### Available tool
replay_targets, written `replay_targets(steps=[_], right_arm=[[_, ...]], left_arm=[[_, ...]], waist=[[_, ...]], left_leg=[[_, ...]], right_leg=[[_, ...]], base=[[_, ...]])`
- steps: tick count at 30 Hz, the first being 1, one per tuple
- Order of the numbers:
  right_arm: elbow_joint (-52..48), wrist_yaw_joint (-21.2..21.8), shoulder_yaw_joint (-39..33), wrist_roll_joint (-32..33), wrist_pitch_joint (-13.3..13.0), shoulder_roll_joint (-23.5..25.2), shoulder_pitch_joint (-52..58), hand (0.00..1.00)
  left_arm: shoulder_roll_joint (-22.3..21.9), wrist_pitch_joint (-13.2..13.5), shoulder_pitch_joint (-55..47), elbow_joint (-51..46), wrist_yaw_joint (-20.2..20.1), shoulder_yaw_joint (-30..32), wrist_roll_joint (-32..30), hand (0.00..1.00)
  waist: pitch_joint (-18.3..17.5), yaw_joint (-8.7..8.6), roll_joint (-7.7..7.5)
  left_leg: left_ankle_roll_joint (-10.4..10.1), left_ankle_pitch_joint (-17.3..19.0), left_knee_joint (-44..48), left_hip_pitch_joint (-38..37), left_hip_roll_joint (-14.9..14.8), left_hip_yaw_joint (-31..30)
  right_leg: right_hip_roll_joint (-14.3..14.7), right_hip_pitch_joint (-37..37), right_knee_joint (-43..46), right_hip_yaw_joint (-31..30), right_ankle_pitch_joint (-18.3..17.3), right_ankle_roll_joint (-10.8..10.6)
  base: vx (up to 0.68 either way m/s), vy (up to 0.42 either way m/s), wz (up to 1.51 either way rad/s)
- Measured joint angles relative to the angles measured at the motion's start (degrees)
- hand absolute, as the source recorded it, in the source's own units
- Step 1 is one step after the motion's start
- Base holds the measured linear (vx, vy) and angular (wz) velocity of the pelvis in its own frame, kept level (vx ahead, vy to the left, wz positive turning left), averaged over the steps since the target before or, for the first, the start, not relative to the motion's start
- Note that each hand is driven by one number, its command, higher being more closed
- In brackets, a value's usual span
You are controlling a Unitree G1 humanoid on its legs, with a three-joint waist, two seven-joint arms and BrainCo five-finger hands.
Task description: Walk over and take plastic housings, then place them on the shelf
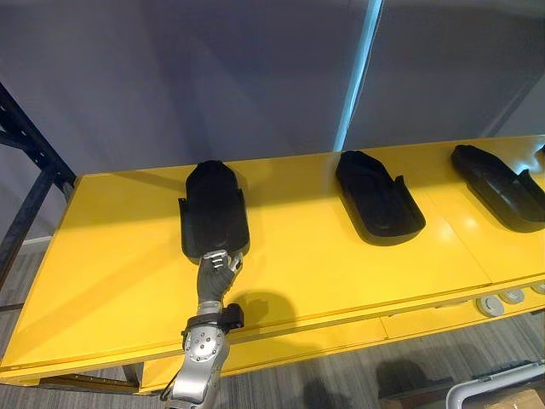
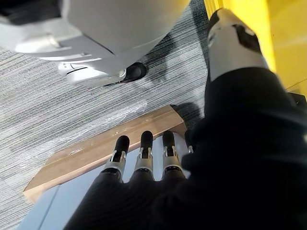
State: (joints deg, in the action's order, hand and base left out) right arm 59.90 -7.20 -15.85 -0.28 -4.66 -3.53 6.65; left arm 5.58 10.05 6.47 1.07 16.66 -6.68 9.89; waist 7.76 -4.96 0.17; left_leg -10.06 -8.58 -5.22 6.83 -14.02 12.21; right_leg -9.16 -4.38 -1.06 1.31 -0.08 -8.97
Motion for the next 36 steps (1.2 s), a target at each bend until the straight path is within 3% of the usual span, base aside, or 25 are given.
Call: replay_targets(steps=[3,5,6,7,8,9,11,14,15,16,17,18,19,20,21,22,24,25,26,29,30,31,32,33,36], right_arm=[[0.1,0.0,0.0,0.0,0.0,-0.2,-0.1,0.0],[0.3,0.0,0.0,0.1,0.0,-0.3,-0.1,0.0],[0.4,0.1,0.2,0.2,0.0,-0.5,0.0,0.0],[0.2,0.2,0.5,0.2,0.1,-0.6,-0.2,0.0],[-0.7,0.2,1.0,0.2,0.1,-0.8,-0.3,0.0],[-2.9,0.2,2.5,0.3,0.1,-1.4,-0.2,0.0],[-6.5,0.2,3.4,0.7,0.0,-1.1,0.0,0.0],[-10.3,0.5,3.5,4.9,0.0,0.6,0.7,0.0],[-11.9,0.5,3.5,6.8,0.0,2.3,1.0,0.0],[-12.9,0.5,3.5,7.0,0.0,3.3,1.6,0.0],[-14.8,0.5,3.6,6.9,-0.2,4.3,2.5,0.0],[-15.6,0.5,3.8,6.9,-0.2,4.4,2.3,0.0],[-16.5,0.5,3.8,6.9,-0.4,4.6,2.0,0.0],[-16.5,0.5,3.9,6.7,-0.4,4.9,1.7,0.0],[-16.4,0.5,3.8,6.6,-0.3,5.1,2.1,0.0],[-16.4,0.4,3.5,6.5,-0.2,5.1,2.4,0.0],[-16.5,0.4,3.5,6.4,-0.2,5.0,2.7,0.0],[-16.3,0.4,3.4,6.4,-0.1,5.0,3.1,0.0],[-16.2,0.4,3.3,6.4,-0.1,5.1,3.4,0.0],[-13.7,0.4,2.3,6.4,-0.1,5.5,5.0,0.0],[-11.4,0.4,1.6,6.0,0.0,5.6,5.0,0.0],[-10.4,0.4,1.3,5.6,0.0,5.4,4.9,0.0],[-8.8,0.4,0.2,5.2,0.1,4.1,3.7,0.0],[-8.1,0.5,0.2,4.9,0.1,3.5,3.5,0.0],[-5.4,0.5,0.1,4.0,0.1,2.8,2.6,0.0]], left_arm=[[0.3,0.0,-4.6,-3.4,-1.5,-3.1,2.7,0.0],[-0.1,0.0,-8.9,-6.9,-3.6,-6.2,4.7,0.0],[-0.5,0.0,-11.0,-8.3,-4.7,-8.1,4.7,0.0],[-1.4,0.0,-12.6,-10.2,-5.1,-9.7,4.7,0.0],[-1.9,0.1,-13.1,-11.5,-5.3,-10.7,4.7,0.0],[-3.2,0.3,-13.2,-13.3,-5.8,-12.5,4.6,0.0],[-4.9,0.7,-12.4,-15.4,-6.6,-15.3,4.5,0.0],[-6.2,1.0,-9.8,-16.4,-7.9,-19.8,4.4,0.0],[-6.0,1.1,-9.4,-16.4,-8.1,-20.6,4.3,0.0],[-6.0,1.1,-9.5,-16.3,-8.1,-20.6,4.3,0.0],[-6.2,1.2,-9.6,-16.0,-8.0,-20.5,3.9,0.0],[-6.3,1.3,-9.5,-16.0,-8.0,-20.0,3.5,0.0],[-6.4,1.4,-8.8,-15.4,-8.1,-19.6,3.4,0.0],[-6.5,1.5,-8.3,-15.2,-8.2,-19.3,3.4,0.0],[-7.2,1.5,-8.2,-14.7,-8.2,-18.9,3.4,0.0],[-7.3,1.5,-8.1,-14.3,-8.2,-18.9,3.5,0.0],[-7.3,1.4,-7.5,-13.9,-8.2,-18.9,3.4,0.0],[-7.3,1.2,-6.9,-13.2,-8.2,-19.0,3.4,0.0],[-7.3,1.1,-6.8,-12.8,-8.2,-18.9,3.4,0.0],[-7.3,0.3,-6.9,-9.6,-8.2,-17.3,2.4,0.0],[-7.4,0.0,-6.7,-7.3,-8.2,-15.9,2.2,0.0],[-7.1,-0.2,-6.8,-5.5,-8.2,-15.2,2.1,0.0],[-7.0,-1.2,-7.4,-0.8,-8.4,-13.3,2.1,0.0],[-7.1,-2.2,-7.7,3.6,-8.4,-10.6,1.7,0.0],[-7.0,-2.9,-9.0,11.2,-8.2,-5.3,0.1,0.0]], waist=[[0.1,-0.23,-0.01],[0.5,0.51,-0.51],[0.6,1.35,-0.73],[0.7,2.88,-0.58],[0.7,3.79,-0.32],[0.4,5.09,0.6],[-0.4,5.08,1.49],[-0.3,3.91,0.89],[0.3,4.29,-0.49],[0.4,4.63,-1.25],[0.4,4.63,-1.72],[0.3,4.61,-1.47],[0.0,5.32,-0.5],[0.3,6.05,-0.88],[0.6,6.42,-1.79],[0.6,6.55,-1.52],[0.6,5.67,-1.45],[0.3,5.85,-1.59],[0.3,5.83,-1.54],[-2.5,5.75,-2.31],[-3.5,5.55,-3.85],[-3.9,5.92,-3.76],[-4.6,5.61,-1.58],[-5.1,5.23,-0.99],[-6.8,4.72,-0.48]], left_leg=[[-0.3,0.8,0.3,-1.6,-0.2,0.7],[-0.2,3.9,3.9,-1.8,-0.5,1.5],[-0.1,8.3,11.3,-0.1,-1.1,-1.1],[2.0,13.8,19.5,1.5,-1.2,-10.1],[2.3,16.5,23.6,2.1,-1.2,-15.2],[-0.4,20.8,30.9,3.3,-1.0,-25.0],[-3.5,26.5,37.5,2.9,0.7,-34.9],[-1.5,36.1,40.5,1.8,4.2,-37.5],[0.4,38.3,42.3,0.9,7.0,-35.4],[1.5,38.9,42.9,0.3,8.2,-33.4],[3.9,39.3,43.9,0.1,9.1,-29.0],[5.6,39.1,43.9,-0.4,9.4,-25.7],[8.5,37.3,42.4,-0.6,8.0,-19.8],[8.4,36.0,41.1,-1.3,7.5,-15.8],[8.9,34.0,38.4,-3.0,7.2,-9.7],[9.4,32.3,35.8,-4.6,6.3,-4.2],[9.3,29.8,32.5,-5.9,5.1,1.2],[9.0,28.4,30.1,-7.2,4.1,4.1],[8.8,27.9,29.0,-8.1,3.6,5.4],[6.6,26.9,26.9,-8.6,2.1,8.7],[5.9,27.1,26.9,-7.6,3.6,7.6],[5.6,26.8,26.1,-7.2,4.7,6.3],[6.3,25.4,22.9,-7.9,5.7,2.9],[6.3,24.0,19.7,-9.7,5.8,2.0],[6.1,22.0,15.6,-11.3,4.4,2.3]], right_leg=[[0.1,1.2,-0.2,-0.7,-0.1,-0.1],[0.1,1.3,0.6,-2.7,-0.4,-0.4],[0.3,1.5,1.2,-4.7,-0.4,-0.4],[1.3,1.5,2.6,-7.6,-0.5,-0.3],[2.0,1.1,3.5,-9.6,-0.7,-0.3],[4.2,-0.3,6.6,-13.1,-1.8,-0.7],[6.5,-3.8,14.1,-17.2,-5.4,-1.9],[6.1,-8.8,21.0,-22.3,-8.0,-3.9],[4.7,-9.2,20.0,-26.3,-6.9,-5.2],[3.9,-9.2,18.8,-28.4,-5.7,-5.2],[3.1,-9.7,15.8,-30.0,-0.3,-2.7],[3.1,-11.1,13.1,-27.8,5.9,1.4],[2.9,-11.7,4.8,-20.2,18.4,6.3],[2.9,-12.8,6.4,-13.7,18.2,6.4],[1.7,-14.2,14.3,-0.9,11.7,6.6],[1.6,-14.5,21.1,5.7,5.7,7.2],[1.6,-14.2,29.9,8.2,-1.6,8.1],[1.3,-12.7,33.2,9.2,-5.0,7.5],[1.1,-11.5,34.3,9.5,-6.0,7.0],[-1.6,-4.7,32.5,10.2,-10.8,5.1],[-1.3,-2.8,26.4,10.7,-13.2,4.9],[-0.7,-1.7,22.8,10.4,-13.8,5.1],[1.6,-1.3,19.8,9.4,-12.0,5.9],[3.3,-0.4,17.3,8.4,-10.8,6.5],[6.9,1.5,10.0,7.2,-7.0,7.2]], base=[[-0.03,-0.005,-0.12],[0.01,0.002,-0.46],[0.01,0.001,-0.92],[0.01,0.02,-1.17],[-0.03,0.086,-1.61],[-0.06,0.134,-1.39],[-0.14,0.276,-1.21],[-0.21,0.369,-0.79],[-0.19,0.321,-1.0],[-0.28,0.41,-1.57],[-0.31,0.43,-1.83],[-0.39,0.565,-2.66],[-0.33,0.481,-2.51],[-0.35,0.46,-2.78],[-0.35,0.352,-2.56],[-0.34,0.32,-2.34],[-0.3,0.153,-1.72],[-0.25,0.022,-1.38],[-0.17,-0.095,-1.18],[-0.04,-0.188,-0.79],[-0.01,-0.257,-0.61],[0.02,-0.225,-0.77],[0.04,-0.171,-0.84],[0.06,-0.153,-0.74],[0.12,-0.134,-0.46]])
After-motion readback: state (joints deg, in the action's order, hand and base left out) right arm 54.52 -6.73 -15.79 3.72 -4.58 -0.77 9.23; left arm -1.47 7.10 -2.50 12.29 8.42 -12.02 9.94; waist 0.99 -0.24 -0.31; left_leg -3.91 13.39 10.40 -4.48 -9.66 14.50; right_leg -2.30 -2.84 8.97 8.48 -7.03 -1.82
